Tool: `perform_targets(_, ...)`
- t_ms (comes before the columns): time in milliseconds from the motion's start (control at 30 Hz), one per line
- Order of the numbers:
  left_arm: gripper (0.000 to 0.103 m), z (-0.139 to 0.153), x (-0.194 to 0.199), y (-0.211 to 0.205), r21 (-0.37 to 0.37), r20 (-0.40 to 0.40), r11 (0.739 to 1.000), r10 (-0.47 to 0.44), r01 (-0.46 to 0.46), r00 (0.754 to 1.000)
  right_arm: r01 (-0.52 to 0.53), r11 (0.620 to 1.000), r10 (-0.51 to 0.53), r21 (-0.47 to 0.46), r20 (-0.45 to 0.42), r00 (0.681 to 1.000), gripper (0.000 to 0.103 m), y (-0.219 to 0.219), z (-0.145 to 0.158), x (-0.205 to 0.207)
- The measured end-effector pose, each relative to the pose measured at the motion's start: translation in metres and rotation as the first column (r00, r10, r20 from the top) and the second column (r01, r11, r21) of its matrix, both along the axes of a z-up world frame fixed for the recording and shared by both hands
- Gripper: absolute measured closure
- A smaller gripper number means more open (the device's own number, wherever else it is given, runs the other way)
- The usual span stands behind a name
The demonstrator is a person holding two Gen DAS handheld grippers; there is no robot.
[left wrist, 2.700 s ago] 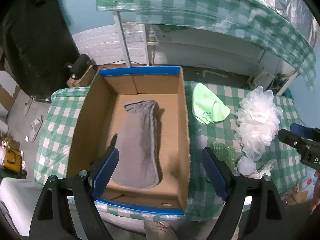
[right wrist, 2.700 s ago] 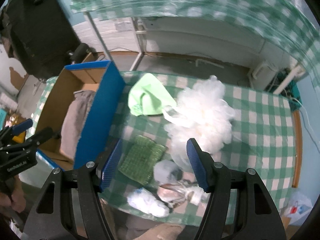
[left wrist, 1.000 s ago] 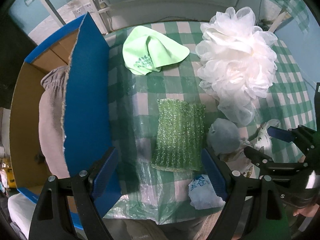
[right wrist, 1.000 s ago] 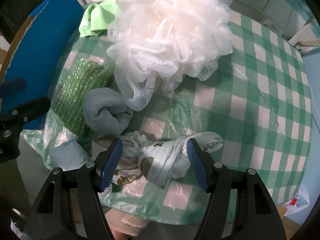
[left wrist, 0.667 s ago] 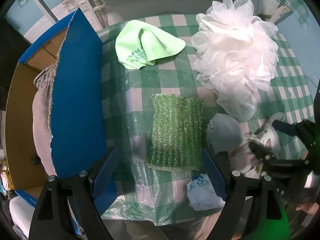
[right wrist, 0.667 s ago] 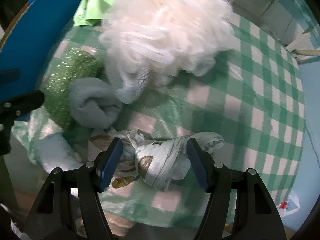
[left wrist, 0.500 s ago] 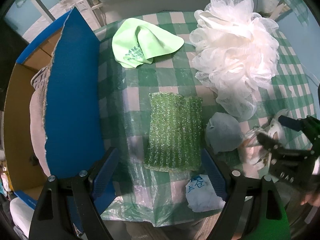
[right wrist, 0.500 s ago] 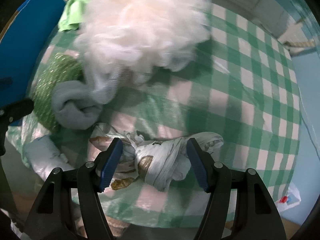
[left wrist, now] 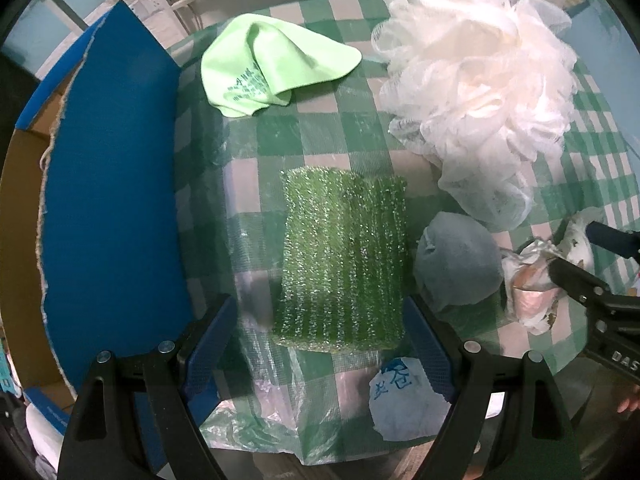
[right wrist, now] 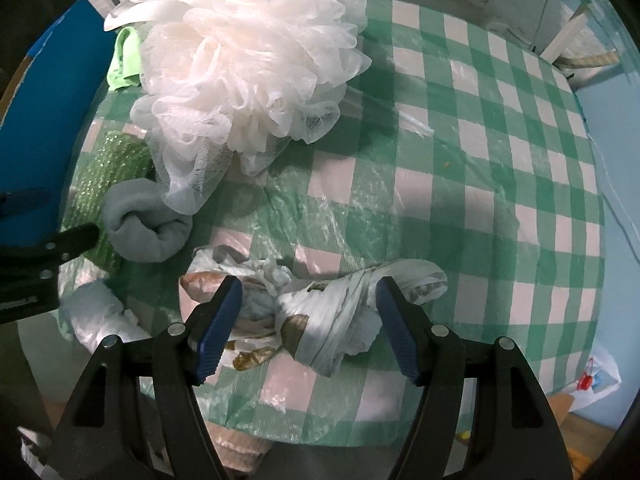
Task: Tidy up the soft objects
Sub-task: 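Grasp the green mesh scrubber with left tool while right tool grasps the plastic bundle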
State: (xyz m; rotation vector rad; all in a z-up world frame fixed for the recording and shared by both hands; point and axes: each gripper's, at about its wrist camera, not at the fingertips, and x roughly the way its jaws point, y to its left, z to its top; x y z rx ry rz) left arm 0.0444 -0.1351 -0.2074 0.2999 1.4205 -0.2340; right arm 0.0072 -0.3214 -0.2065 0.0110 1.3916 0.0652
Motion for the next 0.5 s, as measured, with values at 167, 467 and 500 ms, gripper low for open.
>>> perform_targets(167, 0.017, -0.011, 0.007, -0.007, 0.009, -0.008, 1.000, -0.001, 0.001, 1.000, -0.023, 1.000, 0.023, 0.000, -0.010, 1.000, 0.031, 0.002, 0.002, -0.004)
perform_targets(467, 0.015, -0.031, 0.020, -0.012, 0.023, -0.020, 1.000, 0.010, -0.010, 1.000, -0.091, 0.996, 0.091, -0.024, -0.014, 0.996, 0.024, 0.015, -0.011, -0.009)
perform_targets(500, 0.015, -0.032, 0.021, -0.011, 0.017, -0.020, 1.000, 0.016, -0.016, 1.000, -0.098, 0.995, 0.098, -0.029, -0.014, 0.995, 0.024, 0.020, -0.014, -0.008)
